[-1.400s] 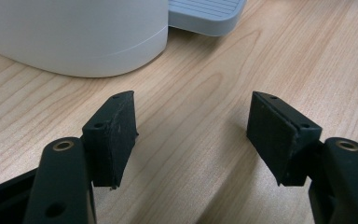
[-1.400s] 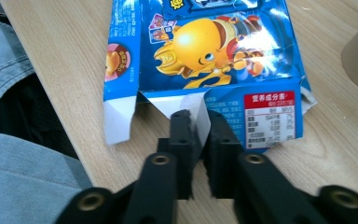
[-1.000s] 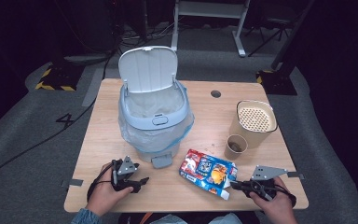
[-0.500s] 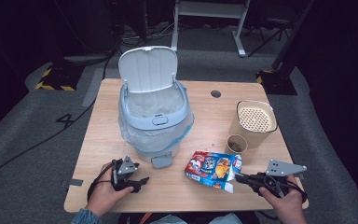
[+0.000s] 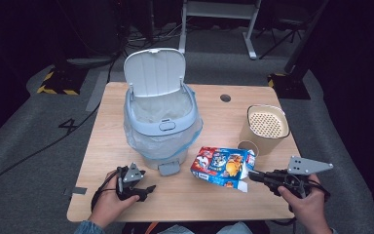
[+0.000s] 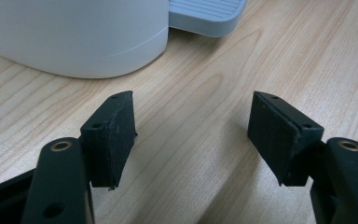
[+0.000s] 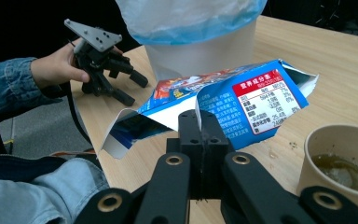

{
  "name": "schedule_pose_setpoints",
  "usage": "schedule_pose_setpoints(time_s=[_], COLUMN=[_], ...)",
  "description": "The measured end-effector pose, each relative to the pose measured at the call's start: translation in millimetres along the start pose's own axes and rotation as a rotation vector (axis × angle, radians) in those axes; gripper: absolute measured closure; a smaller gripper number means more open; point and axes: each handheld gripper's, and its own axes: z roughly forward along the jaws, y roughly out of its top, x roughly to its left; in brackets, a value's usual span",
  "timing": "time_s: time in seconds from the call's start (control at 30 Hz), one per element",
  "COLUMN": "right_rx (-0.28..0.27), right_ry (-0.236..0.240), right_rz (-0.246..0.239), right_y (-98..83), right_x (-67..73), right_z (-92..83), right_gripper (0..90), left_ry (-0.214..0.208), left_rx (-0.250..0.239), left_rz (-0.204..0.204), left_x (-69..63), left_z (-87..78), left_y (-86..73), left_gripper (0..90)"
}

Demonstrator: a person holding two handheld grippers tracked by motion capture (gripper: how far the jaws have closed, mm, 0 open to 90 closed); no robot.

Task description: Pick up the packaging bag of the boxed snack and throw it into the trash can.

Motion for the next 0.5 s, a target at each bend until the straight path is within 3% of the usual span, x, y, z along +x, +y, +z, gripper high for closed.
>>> schedule_pose_setpoints(time_s=[0.5], right_rx=[-0.065], right_ry=[0.013], right_rz=[0.012], right_y=[40.1], right_x=[0.6], right_z=[-21.4], right_gripper=[90.0], left_ry=[0.000], left_rx=[0.000], left_rz=[-0.004], left_x=[-0.4], left_z=[0.2], left_y=[0.1], left_gripper=[32.3])
